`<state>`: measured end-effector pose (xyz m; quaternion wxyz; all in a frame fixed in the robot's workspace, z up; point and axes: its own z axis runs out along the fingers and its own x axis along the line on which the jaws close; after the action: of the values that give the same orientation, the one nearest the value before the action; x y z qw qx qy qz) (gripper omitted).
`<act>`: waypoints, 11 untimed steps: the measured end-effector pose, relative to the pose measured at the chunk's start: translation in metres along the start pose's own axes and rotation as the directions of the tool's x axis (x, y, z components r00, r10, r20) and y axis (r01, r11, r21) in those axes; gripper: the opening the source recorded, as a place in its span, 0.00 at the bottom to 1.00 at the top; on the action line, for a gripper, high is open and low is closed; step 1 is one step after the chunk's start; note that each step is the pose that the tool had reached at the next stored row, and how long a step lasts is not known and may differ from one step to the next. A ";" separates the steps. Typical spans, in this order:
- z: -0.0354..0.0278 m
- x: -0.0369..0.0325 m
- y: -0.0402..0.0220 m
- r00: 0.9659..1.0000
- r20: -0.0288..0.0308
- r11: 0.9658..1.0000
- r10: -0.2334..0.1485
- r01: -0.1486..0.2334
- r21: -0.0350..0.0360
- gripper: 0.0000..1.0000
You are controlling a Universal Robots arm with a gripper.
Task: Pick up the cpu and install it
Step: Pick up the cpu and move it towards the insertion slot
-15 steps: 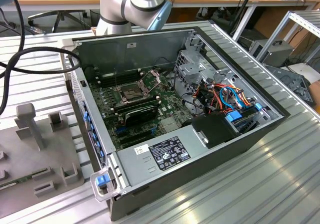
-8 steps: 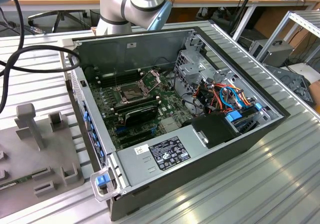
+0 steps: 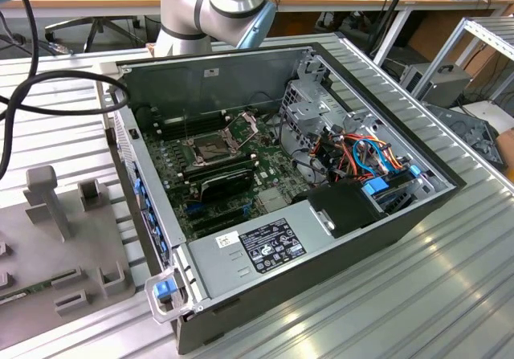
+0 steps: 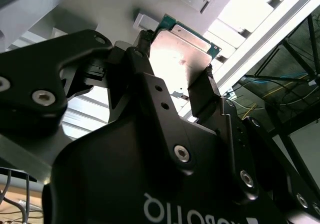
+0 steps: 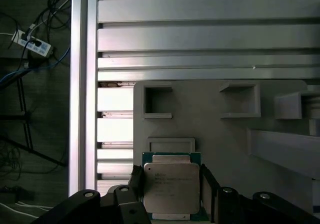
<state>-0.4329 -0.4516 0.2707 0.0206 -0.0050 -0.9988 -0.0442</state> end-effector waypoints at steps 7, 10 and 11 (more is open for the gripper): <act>-0.0017 0.0001 0.0001 1.000 0.000 1.000 0.000 0.000 -0.003 0.55; -0.0024 0.0001 0.0002 1.000 0.000 1.000 0.000 0.000 -0.004 0.55; -0.0031 0.0001 0.0002 1.000 0.000 1.000 0.000 0.000 -0.006 0.55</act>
<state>-0.4329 -0.4516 0.2738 0.0206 -0.0050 -0.9987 -0.0470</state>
